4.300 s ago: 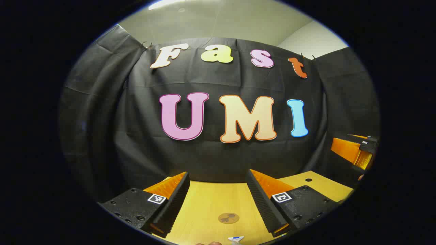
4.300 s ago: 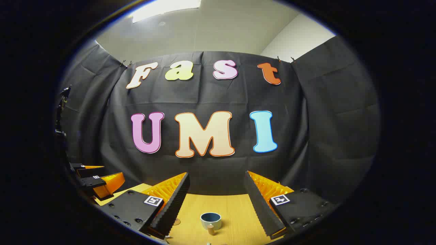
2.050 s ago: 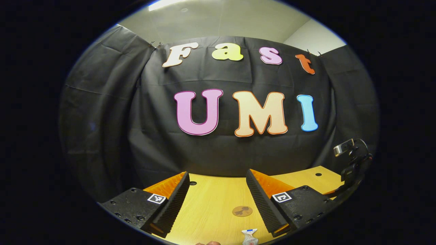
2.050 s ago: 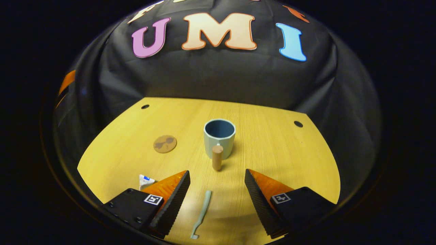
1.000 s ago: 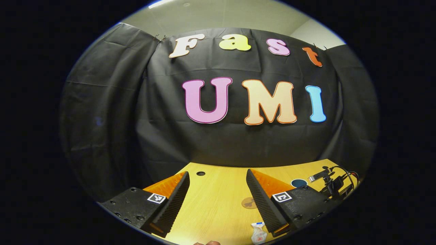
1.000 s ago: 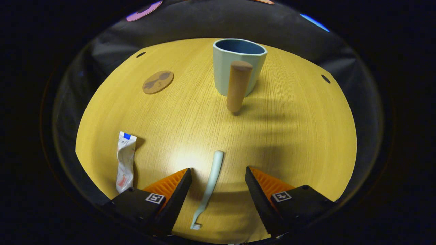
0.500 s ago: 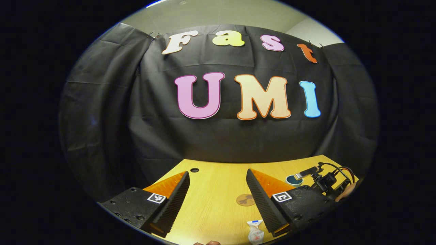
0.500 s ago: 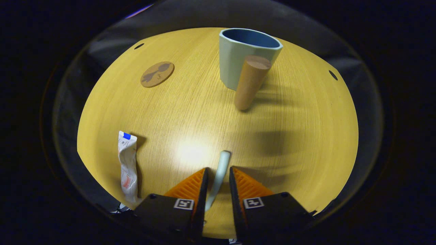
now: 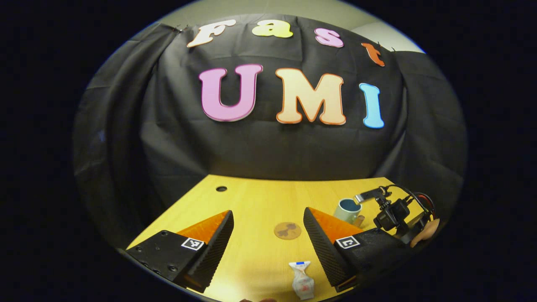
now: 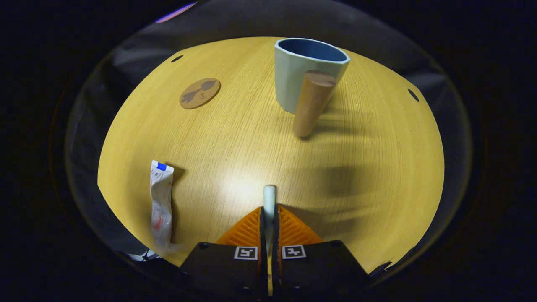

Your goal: Put the toothbrush and toothpaste on the desktop into the cup, then pick up the cup and place it on the coaster on the desktop.

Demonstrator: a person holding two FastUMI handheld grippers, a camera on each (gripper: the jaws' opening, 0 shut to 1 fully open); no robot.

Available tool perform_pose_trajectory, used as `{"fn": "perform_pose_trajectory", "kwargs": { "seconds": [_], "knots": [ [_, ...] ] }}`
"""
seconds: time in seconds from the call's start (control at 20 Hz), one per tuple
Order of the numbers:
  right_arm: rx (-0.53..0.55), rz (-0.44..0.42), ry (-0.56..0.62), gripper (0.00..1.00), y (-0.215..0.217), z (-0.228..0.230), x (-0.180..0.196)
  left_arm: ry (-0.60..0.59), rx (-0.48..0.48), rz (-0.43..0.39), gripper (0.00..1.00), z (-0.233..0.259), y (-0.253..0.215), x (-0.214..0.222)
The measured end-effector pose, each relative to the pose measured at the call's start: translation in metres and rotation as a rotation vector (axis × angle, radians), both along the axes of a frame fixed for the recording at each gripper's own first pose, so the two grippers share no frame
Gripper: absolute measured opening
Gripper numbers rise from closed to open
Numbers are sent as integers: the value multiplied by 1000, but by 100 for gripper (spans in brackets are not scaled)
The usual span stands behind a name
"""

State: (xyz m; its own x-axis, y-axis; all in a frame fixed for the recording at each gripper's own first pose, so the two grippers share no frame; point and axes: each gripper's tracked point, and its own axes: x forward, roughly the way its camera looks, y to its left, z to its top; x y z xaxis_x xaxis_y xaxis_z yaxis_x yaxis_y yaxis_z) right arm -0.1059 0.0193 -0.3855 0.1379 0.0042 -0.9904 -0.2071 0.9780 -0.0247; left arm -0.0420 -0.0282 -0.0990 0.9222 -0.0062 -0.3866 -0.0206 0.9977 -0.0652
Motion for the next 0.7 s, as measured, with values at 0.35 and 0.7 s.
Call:
{"fn": "perform_pose_trajectory", "kwargs": {
  "seconds": [0.35, 0.7],
  "knots": [
    [11, 17, -18, 7, 1, 0, 1, 202, -32, -91, 95, -64, -33, -10],
    [28, 28, -45, 7, 1, 0, 1, 447, -57, -134, 96, -137, -56, -33]
  ]
}}
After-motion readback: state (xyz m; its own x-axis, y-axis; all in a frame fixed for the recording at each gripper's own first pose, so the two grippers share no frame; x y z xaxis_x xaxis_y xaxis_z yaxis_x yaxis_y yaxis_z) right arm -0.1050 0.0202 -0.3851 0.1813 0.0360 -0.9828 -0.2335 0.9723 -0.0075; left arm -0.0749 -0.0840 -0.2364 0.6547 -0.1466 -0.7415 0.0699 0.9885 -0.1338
